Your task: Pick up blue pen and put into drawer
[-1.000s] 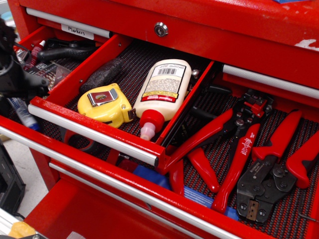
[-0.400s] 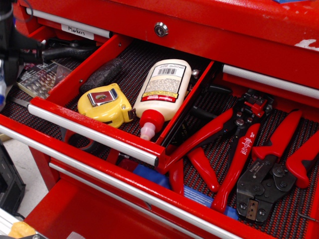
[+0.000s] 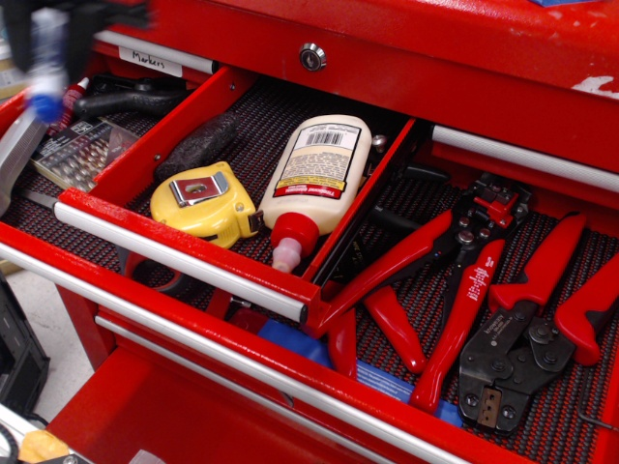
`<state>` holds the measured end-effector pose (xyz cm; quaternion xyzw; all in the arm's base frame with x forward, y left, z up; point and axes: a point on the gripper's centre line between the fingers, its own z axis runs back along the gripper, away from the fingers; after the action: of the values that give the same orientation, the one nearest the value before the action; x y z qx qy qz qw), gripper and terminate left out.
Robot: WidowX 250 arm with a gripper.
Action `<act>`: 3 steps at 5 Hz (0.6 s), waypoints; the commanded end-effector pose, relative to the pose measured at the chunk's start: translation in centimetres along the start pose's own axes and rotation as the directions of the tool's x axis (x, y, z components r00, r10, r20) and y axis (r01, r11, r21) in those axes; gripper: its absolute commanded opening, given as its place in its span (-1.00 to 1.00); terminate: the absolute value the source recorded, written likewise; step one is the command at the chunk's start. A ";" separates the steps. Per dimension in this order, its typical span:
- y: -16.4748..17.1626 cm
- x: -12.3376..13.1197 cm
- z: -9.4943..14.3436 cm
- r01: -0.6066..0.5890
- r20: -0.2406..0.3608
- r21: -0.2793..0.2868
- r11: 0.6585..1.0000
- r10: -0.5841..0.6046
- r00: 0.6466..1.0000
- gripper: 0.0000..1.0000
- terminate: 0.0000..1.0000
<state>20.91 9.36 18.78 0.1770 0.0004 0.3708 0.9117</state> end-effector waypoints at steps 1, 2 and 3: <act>-6.8 -3.1 3.2 -0.023 0.042 -0.112 0.993 0.028 0.999 -1.00 -1.00; -8.3 -3.4 2.9 0.029 0.065 -0.205 0.978 -0.016 0.998 1.00 -1.00; -8.3 -3.4 2.9 0.029 0.065 -0.205 0.978 -0.016 0.998 1.00 -1.00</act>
<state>25.02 1.11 16.86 0.1010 -0.0480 0.3587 0.9267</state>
